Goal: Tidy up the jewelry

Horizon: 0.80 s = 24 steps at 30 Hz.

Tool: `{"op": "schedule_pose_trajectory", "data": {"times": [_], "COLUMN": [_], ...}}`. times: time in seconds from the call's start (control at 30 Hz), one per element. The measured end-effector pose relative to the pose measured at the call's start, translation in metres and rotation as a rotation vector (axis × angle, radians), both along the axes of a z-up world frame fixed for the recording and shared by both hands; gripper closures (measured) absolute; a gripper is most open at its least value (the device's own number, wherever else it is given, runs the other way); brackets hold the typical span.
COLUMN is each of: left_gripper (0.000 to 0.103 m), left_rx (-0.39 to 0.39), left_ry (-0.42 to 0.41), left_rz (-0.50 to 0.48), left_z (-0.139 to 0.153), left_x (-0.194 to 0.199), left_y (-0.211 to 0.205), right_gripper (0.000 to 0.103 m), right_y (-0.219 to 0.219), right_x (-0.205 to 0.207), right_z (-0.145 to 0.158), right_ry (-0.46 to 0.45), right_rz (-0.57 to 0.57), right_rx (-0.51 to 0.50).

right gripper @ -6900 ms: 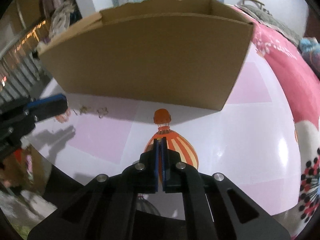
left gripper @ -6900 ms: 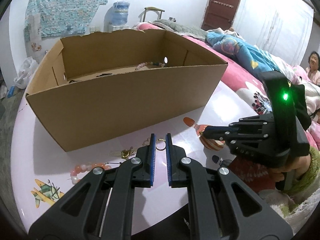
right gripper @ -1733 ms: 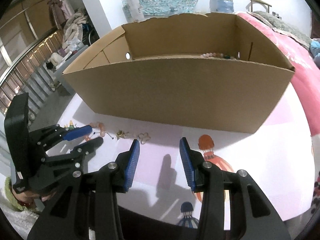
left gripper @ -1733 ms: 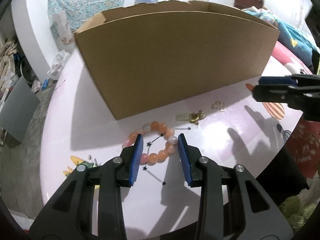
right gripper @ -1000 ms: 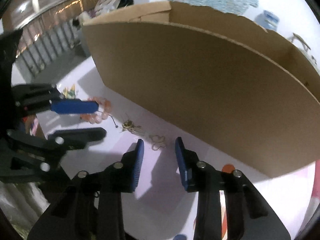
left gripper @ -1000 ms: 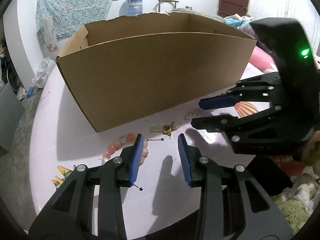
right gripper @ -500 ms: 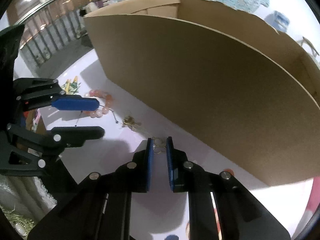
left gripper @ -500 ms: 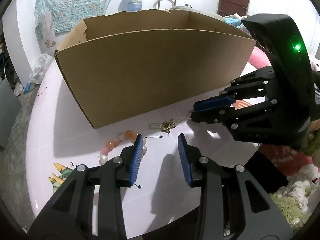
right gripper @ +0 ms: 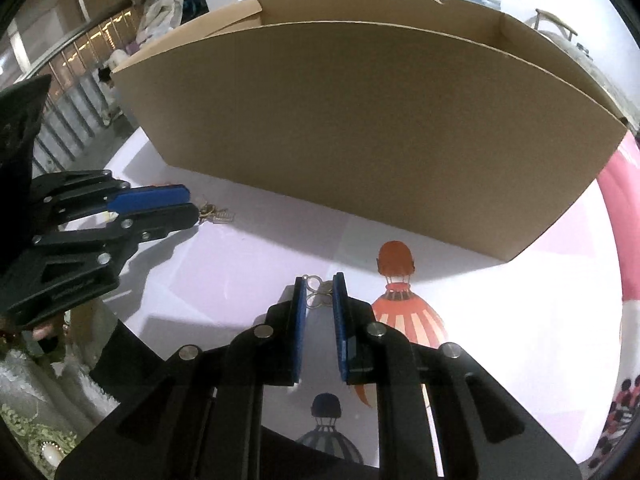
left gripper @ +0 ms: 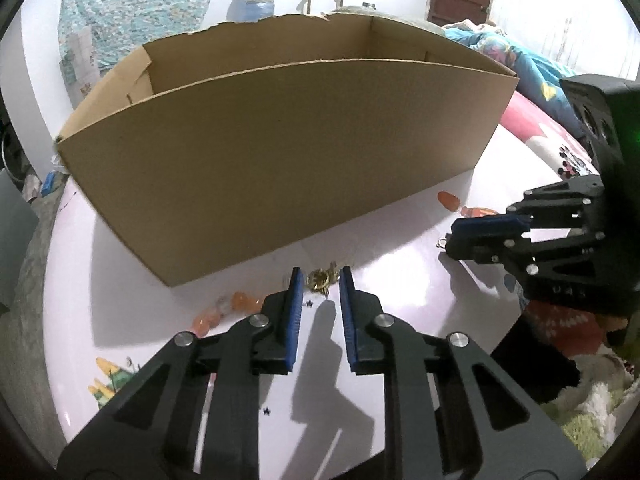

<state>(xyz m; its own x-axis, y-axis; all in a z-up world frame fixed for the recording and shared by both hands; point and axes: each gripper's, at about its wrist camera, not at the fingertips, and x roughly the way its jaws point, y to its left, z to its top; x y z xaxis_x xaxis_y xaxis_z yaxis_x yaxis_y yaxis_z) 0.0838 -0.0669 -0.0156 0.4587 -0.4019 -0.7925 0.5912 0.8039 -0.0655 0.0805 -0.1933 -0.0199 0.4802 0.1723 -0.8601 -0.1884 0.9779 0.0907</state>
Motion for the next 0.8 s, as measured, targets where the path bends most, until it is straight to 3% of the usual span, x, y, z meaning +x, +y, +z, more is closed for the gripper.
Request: {"op": "schedule_pose_trajectory", "data": {"times": [0.23,0.37,0.47,0.5,0.8], "left_gripper": [0.087,0.097,0.097,0.103,0.103], "left_rx": [0.041,0.047,0.048,0.048,0.005], "left_ry": [0.020,0.031,0.030,0.030,0.024], "left_rz": [-0.029,-0.022,-0.021,-0.020,-0.001], "left_z": [-0.006,-0.007,-0.007,-0.006,0.002], "left_x": [0.003,0.006,0.007,0.007,0.006], "left_y": [-0.011,-0.016,-0.015,-0.015,-0.010], "right_gripper": [0.090,0.090,0.090,0.090,0.090], "right_y": [-0.002,-0.012,-0.016,-0.017,-0.025], "right_x": [-0.001,-0.004,-0.005,-0.005,-0.006], "right_z": [-0.003,-0.003,-0.002,-0.003,0.000], "right_ry": [-0.011,-0.016,-0.017,-0.017,-0.021], "right_rz": [-0.007,-0.007,-0.010,-0.011,-0.019], "right_rx": [0.034,0.050,0.064,0.069,0.099]}}
